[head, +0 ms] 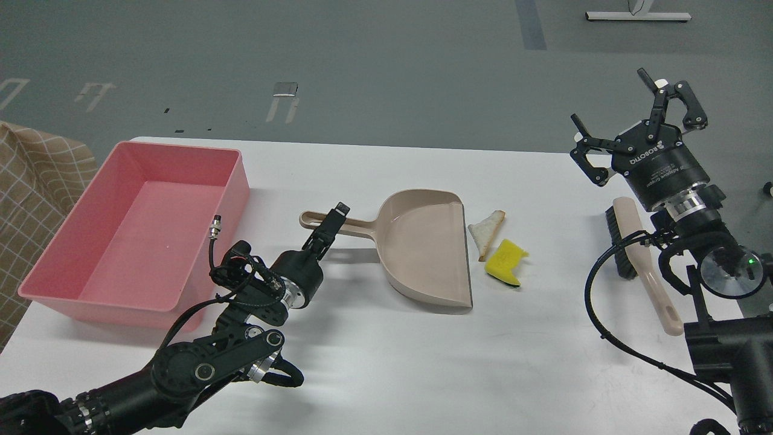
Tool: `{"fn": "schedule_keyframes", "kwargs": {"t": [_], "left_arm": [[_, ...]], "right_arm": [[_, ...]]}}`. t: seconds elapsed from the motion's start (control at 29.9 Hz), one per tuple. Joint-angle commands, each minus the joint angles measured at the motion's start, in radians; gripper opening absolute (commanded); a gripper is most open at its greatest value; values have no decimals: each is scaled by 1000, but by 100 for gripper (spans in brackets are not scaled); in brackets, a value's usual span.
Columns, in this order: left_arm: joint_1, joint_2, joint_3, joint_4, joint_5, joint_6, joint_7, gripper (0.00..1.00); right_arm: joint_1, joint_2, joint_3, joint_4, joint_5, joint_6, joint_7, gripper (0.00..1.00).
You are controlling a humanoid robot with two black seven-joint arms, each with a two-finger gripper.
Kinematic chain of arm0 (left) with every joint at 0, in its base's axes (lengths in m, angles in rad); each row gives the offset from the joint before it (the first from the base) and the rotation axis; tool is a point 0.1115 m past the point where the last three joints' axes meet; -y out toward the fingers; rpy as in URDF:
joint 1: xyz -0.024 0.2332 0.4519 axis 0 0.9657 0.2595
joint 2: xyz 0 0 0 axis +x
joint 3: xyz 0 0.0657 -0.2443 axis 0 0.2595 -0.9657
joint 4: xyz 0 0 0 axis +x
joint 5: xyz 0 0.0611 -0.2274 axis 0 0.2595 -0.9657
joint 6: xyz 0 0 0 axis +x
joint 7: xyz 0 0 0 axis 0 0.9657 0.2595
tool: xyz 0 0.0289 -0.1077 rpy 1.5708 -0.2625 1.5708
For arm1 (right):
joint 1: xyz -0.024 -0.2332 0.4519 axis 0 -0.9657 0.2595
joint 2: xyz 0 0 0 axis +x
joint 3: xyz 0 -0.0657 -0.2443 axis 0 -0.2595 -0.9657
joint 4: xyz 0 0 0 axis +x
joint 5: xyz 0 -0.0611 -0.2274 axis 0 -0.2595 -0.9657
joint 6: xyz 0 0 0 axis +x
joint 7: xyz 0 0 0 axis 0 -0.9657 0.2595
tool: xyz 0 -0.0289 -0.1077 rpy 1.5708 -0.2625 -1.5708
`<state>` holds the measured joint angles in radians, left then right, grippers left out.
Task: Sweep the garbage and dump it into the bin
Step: 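Close the left gripper on the dustpan handle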
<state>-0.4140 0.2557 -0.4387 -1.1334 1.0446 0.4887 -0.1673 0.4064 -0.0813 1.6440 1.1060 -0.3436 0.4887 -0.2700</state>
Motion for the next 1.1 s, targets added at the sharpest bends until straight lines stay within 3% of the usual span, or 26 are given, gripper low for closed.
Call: {"fn": "schedule_keyframes", "kwargs": {"t": [0.0, 0.23, 0.63, 1.07], "left_arm": [[-6, -3, 0, 3, 0, 0, -1, 84], [-14, -4, 0, 7, -2, 0, -1, 67], [-17, -4, 0, 18, -2, 0, -5, 59], [-23, -4, -2, 18, 0, 0, -9, 31]], "right_arm": [[0, 0, -1, 0, 0, 0, 0, 100], [2, 0, 0, 0, 0, 0, 0, 100], [8, 0, 0, -12, 2, 0, 0, 100], [8, 0, 0, -11, 2, 0, 0, 100]]}}
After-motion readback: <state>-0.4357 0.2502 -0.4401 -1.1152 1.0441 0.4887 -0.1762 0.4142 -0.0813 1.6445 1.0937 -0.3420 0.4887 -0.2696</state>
